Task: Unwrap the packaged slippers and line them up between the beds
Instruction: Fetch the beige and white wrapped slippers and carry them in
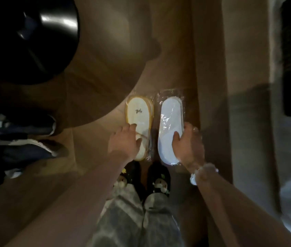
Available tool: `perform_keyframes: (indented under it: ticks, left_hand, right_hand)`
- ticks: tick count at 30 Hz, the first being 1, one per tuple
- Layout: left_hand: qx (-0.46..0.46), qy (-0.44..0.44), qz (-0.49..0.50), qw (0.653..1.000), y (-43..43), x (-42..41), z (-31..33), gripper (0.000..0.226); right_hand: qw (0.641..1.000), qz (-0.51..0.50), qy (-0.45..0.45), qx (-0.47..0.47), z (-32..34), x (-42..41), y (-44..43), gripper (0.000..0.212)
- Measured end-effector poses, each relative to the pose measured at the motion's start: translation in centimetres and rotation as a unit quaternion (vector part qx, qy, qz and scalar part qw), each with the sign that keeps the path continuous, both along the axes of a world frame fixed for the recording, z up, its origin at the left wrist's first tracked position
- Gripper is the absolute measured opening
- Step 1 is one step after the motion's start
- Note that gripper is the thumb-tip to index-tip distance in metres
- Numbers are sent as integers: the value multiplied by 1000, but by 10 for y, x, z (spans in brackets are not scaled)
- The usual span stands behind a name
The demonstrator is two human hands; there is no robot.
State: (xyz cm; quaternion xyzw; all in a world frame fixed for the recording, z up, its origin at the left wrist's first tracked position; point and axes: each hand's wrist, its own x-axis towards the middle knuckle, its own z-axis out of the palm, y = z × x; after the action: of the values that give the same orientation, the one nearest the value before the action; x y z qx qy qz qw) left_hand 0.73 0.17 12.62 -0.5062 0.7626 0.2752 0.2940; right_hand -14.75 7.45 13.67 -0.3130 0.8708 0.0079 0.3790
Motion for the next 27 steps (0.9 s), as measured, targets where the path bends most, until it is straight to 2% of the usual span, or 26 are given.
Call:
perform_keyframes:
  ticks: [4, 9, 15, 19, 22, 27]
  left_hand:
    - [-18, 40, 124, 991, 9, 8, -81, 54]
    - [-61, 86, 299, 949, 18, 13, -146, 66]
    - [-47, 75, 425, 901, 18, 15, -187, 106]
    - [-28, 77, 481, 873, 19, 11, -198, 96]
    - [20, 92, 528, 844, 19, -1, -199, 87]
    - [50, 108, 489, 864, 7, -12, -194, 76]
  right_hand:
    - [1000, -20, 11, 20, -76, -1, 17, 53]
    - [995, -90, 7, 39, -143, 1, 26, 64]
    - [972, -225, -20, 70, -197, -2, 27, 106]
    - [964, -260, -28, 45, -205, 3, 30, 113]
    - [949, -306, -60, 49, -202, 5, 23, 114]
    - [929, -355, -100, 35, -193, -3, 8, 97]
